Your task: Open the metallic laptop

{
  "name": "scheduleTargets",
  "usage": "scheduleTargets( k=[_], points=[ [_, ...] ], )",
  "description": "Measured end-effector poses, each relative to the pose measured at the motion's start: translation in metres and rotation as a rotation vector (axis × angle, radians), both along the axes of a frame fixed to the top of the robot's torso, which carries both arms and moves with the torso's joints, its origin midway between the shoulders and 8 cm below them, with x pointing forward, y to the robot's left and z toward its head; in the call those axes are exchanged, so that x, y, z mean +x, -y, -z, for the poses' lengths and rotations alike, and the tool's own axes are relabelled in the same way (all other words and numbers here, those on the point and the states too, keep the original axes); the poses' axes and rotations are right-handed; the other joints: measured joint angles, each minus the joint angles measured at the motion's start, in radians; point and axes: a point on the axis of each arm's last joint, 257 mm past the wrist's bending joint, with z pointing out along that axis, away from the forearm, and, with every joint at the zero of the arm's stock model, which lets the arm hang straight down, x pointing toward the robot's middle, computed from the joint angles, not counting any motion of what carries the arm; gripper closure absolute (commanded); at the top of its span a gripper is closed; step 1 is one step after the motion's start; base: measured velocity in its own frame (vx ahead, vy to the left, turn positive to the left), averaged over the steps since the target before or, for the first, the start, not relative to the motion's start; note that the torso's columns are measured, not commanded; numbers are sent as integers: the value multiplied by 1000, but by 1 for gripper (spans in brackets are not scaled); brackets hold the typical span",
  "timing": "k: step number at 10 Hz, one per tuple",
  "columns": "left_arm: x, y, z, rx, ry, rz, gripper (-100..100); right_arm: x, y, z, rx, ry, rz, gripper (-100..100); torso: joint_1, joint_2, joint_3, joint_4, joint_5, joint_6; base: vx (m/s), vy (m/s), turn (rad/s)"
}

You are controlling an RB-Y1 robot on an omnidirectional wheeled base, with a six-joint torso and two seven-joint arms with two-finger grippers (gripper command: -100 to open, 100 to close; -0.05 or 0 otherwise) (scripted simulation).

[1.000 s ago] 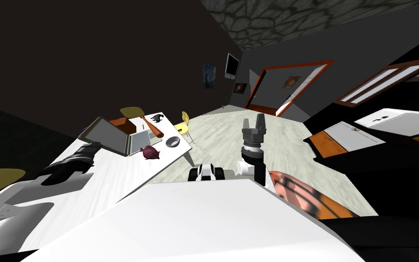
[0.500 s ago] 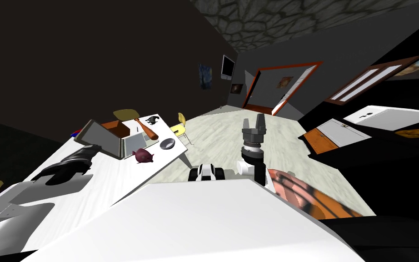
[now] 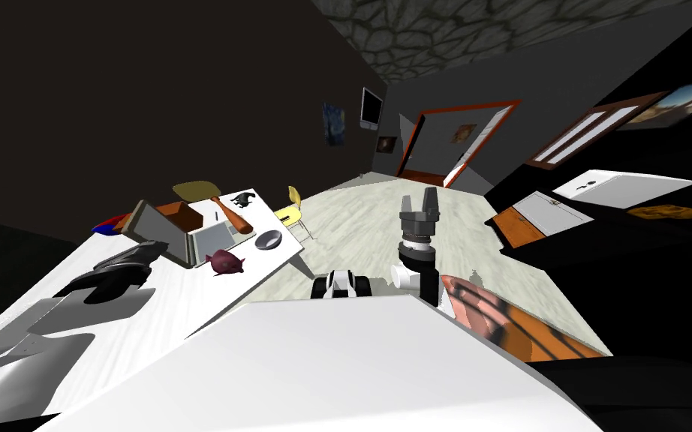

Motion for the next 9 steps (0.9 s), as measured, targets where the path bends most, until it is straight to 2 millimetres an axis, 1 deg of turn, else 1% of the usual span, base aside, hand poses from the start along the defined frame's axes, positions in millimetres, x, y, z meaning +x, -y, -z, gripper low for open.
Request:
scheduleTargets(
  k=[9],
  points=[
    [7, 3, 26, 162, -189, -75, 100, 0, 0, 0, 0, 0, 0, 0, 3, -5, -2, -2, 3, 0, -33, 6, -90]
  ],
)
